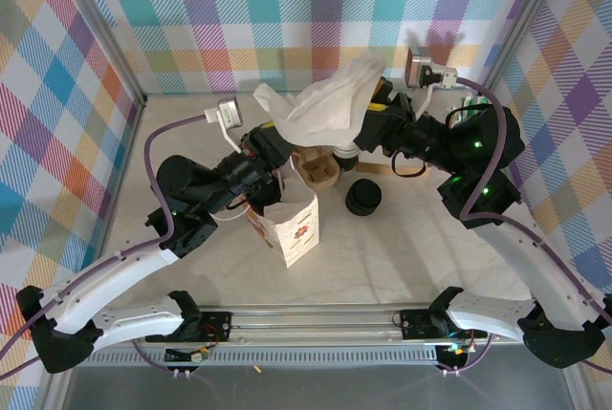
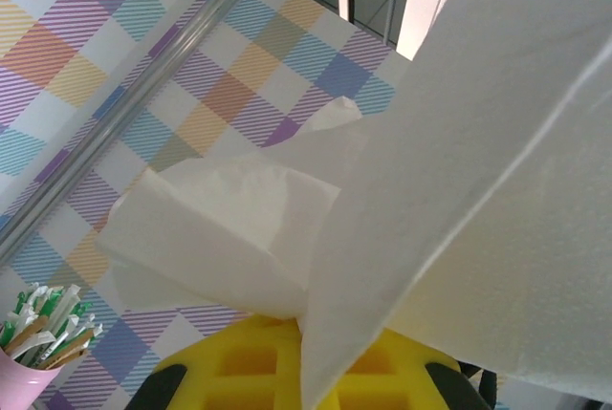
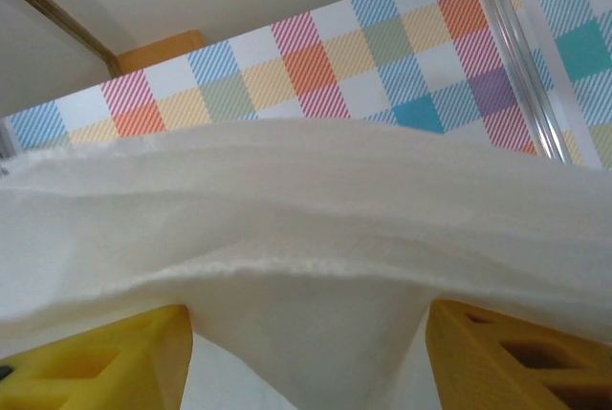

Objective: Pack the takeout coffee

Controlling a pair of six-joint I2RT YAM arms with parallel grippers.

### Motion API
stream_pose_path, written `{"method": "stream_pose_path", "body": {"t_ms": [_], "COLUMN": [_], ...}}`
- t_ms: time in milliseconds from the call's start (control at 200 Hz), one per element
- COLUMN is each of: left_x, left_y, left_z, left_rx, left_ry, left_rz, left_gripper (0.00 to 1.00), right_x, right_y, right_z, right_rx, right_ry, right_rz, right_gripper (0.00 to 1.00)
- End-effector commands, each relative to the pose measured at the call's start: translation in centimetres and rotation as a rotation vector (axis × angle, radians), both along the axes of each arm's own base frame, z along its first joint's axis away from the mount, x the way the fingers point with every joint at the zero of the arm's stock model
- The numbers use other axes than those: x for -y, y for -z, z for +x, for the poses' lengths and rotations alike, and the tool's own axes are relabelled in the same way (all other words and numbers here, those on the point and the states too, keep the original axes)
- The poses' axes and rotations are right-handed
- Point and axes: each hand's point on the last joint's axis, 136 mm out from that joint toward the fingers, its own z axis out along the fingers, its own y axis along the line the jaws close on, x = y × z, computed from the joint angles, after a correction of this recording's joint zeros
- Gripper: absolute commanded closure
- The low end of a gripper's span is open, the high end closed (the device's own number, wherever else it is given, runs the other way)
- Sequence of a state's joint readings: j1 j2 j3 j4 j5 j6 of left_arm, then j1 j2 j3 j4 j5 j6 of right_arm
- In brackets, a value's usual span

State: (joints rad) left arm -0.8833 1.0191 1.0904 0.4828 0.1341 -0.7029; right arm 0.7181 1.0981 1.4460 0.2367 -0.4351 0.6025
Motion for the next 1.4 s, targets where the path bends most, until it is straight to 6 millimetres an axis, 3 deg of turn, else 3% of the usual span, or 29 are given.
{"method": "stream_pose_path", "body": {"t_ms": [0,265,460,570,700,870,1115,1270,1345,1395], "left_x": [-1.0,-0.6,-0.7,-0.6,-0.6,-1.0,-1.9,-2.6,-3.1,-3.7], "left_y": [-1.5,-2.8,-2.1,-1.2,-0.4,-0.1,1.1,1.6,1.8,1.8], "left_z": [-1.3,-2.1,-2.0,-1.7,-1.4,-1.4,-1.4,-1.4,-1.2,-1.1], "left_rx": [0.023,0.039,0.008,-0.025,-0.045,-0.054,-0.077,-0.089,-0.092,-0.093], "left_ry": [0.019,0.066,0.061,0.049,0.04,0.024,-0.008,-0.029,-0.062,-0.092], "left_rz": [-0.037,-0.018,0.011,0.047,0.062,0.062,0.069,0.072,0.071,0.071], "left_gripper": [1.0,1.0,1.0,1.0,1.0,1.0,1.0,1.0,1.0,0.89], "right_x": [0.2,-1.7,-2.0,-1.8,-1.6,-1.3,-0.8,-1.3,-1.8,-2.1], "right_y": [0.6,2.2,2.1,1.5,0.9,0.7,0.6,0.8,0.9,1.2], "right_z": [-0.5,0.2,0.9,1.1,1.2,1.3,1.5,1.7,1.6,1.6], "right_rx": [0.04,-0.018,-0.022,-0.011,-0.002,0.005,0.014,0.004,0.002,0.004], "right_ry": [0.005,-0.078,-0.066,-0.054,-0.048,-0.029,0.002,-0.019,-0.039,-0.048], "right_rz": [-0.029,-0.057,-0.046,-0.017,0.008,0.021,0.032,0.016,-0.016,-0.048], "right_gripper": [0.26,0.14,0.14,0.18,0.34,0.64,0.81,1.0,1.0,1.0]}}
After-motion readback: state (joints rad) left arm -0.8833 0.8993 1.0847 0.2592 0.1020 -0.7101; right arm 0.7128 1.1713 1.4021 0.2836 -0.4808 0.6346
